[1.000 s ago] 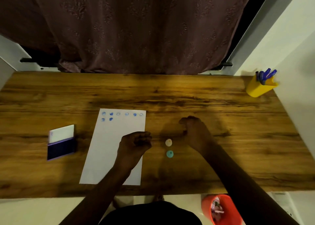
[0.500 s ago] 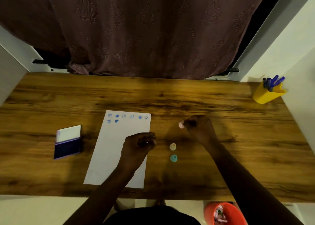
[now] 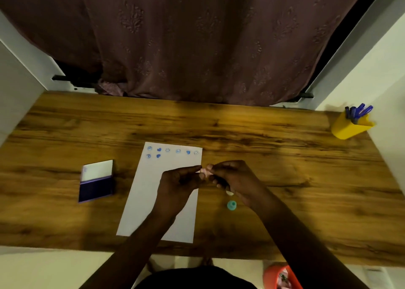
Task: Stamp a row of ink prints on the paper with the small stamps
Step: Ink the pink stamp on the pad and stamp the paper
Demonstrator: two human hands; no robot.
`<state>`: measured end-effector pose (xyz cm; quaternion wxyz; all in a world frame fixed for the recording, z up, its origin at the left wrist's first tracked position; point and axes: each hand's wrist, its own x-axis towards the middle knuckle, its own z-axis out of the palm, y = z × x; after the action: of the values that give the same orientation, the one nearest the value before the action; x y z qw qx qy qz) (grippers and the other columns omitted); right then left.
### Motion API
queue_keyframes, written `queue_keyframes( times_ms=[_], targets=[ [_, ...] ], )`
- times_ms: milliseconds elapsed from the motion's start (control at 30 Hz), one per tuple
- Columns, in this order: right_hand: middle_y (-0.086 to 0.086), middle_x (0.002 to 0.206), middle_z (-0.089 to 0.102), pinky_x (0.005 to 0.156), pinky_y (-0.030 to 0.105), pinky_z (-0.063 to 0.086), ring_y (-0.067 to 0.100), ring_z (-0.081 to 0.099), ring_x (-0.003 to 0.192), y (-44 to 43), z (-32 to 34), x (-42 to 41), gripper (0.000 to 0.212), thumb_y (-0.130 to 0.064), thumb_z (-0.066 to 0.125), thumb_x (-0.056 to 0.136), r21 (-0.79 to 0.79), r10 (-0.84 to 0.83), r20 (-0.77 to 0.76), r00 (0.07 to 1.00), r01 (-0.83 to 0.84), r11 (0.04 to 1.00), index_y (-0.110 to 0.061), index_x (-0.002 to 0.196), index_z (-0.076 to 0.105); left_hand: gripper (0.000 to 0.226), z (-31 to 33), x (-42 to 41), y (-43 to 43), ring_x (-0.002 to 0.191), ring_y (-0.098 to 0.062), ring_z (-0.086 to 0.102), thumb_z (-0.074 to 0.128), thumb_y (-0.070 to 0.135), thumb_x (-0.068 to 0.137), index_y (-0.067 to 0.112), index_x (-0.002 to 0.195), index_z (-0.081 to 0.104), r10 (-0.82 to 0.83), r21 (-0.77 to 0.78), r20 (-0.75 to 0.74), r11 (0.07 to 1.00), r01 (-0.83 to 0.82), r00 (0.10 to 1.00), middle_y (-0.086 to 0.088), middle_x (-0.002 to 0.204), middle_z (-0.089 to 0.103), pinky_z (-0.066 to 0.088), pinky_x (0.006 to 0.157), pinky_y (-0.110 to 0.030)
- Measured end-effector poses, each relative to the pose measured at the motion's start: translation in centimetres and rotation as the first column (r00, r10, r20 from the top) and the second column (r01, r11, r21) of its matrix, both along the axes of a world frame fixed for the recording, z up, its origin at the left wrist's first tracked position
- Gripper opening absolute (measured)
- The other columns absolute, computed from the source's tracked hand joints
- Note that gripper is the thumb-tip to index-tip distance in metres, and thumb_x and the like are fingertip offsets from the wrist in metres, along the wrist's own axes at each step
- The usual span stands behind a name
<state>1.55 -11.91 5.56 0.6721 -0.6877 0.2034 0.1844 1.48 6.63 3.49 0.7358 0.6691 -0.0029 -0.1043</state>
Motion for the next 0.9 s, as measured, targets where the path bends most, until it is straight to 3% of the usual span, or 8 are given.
queue_keyframes(
  times_ms=[167,333,433,500,633,733,900],
  targets=[
    [0.002,0.11,0.079,0.087,0.033,0.062,0.018,0.075,0.102,2.2,0.0,0.5,0.028,-0.009,0.079,0.085,-0.014,0.059,0.116,0.991,-0.058,0.998,-0.015,0.112,0.078,0.048,-0.5,0.1,2.9,0.11,-0.018,0.075,0.078,0.001,0.085,0.038,0.114,0.072,0.07,-0.028,-0.018,0.997,-0.071,0.997,0.007,0.118,0.078,0.064,0.081,-0.035],
    [-0.005,0.106,0.079,0.085,0.022,0.059,0.006,0.075,0.097,5.6,0.0,2.1,0.03,-0.014,0.084,0.081,-0.196,0.125,0.244,0.962,-0.077,0.978,-0.016,0.111,0.079,0.031,-1.4,0.3,7.2,0.106,-0.025,0.076,0.077,0.008,0.087,0.021,0.115,0.074,0.149,-0.031,-0.094,0.988,-0.152,0.984,-0.006,0.116,0.078,0.064,0.081,-0.034],
    [-0.003,0.109,0.079,0.088,0.026,0.06,0.008,0.074,0.098,8.5,-0.2,3.3,0.03,-0.022,0.084,0.081,-0.351,0.21,0.288,0.934,-0.101,0.931,-0.017,0.111,0.08,0.027,-1.8,0.4,10.3,0.101,-0.025,0.078,0.077,0.012,0.089,0.009,0.116,0.076,0.21,0.003,-0.118,0.977,-0.212,0.971,-0.008,0.109,0.08,0.065,0.081,-0.032],
    [-0.005,0.11,0.078,0.089,0.027,0.06,0.007,0.073,0.098,10.8,-0.6,4.1,0.033,-0.031,0.084,0.082,-0.437,0.281,0.286,0.916,-0.136,0.889,-0.02,0.112,0.079,0.023,-1.9,0.4,12.9,0.096,-0.022,0.08,0.077,0.015,0.089,0.011,0.112,0.078,0.26,0.02,-0.103,0.966,-0.259,0.96,-0.004,0.101,0.082,0.065,0.083,-0.033],
    [-0.012,0.101,0.077,0.081,0.014,0.055,0.0,0.071,0.091,16.3,-1.6,4.9,0.031,-0.043,0.081,0.082,-0.549,0.398,0.256,0.881,-0.207,0.81,-0.023,0.105,0.077,0.021,-2.0,0.2,18.6,0.093,-0.022,0.08,0.077,0.024,0.088,0.013,0.106,0.078,0.338,0.089,-0.058,0.939,-0.333,0.939,-0.005,0.099,0.082,0.064,0.086,-0.043],
    [-0.008,0.095,0.077,0.079,0.021,0.059,0.004,0.072,0.088,21.0,-2.2,5.4,0.028,-0.046,0.075,0.087,-0.631,0.551,0.221,0.805,-0.313,0.71,-0.022,0.102,0.075,0.013,-2.4,0.1,23.4,0.09,-0.022,0.08,0.073,0.016,0.092,0.024,0.1,0.081,0.379,0.137,0.025,0.915,-0.379,0.925,-0.003,0.093,0.082,0.063,0.084,-0.042],
    [0.008,0.11,0.075,0.086,0.039,0.061,0.022,0.07,0.106,28.0,-3.3,6.5,0.032,-0.041,0.066,0.096,-0.751,0.761,0.143,0.632,-0.432,0.5,-0.012,0.108,0.07,0.021,-3.0,-0.3,29.7,0.095,-0.028,0.079,0.075,0.015,0.091,0.009,0.112,0.078,0.488,0.043,-0.098,0.873,-0.486,0.867,-0.011,0.101,0.082,0.063,0.076,-0.03]
  ],
)
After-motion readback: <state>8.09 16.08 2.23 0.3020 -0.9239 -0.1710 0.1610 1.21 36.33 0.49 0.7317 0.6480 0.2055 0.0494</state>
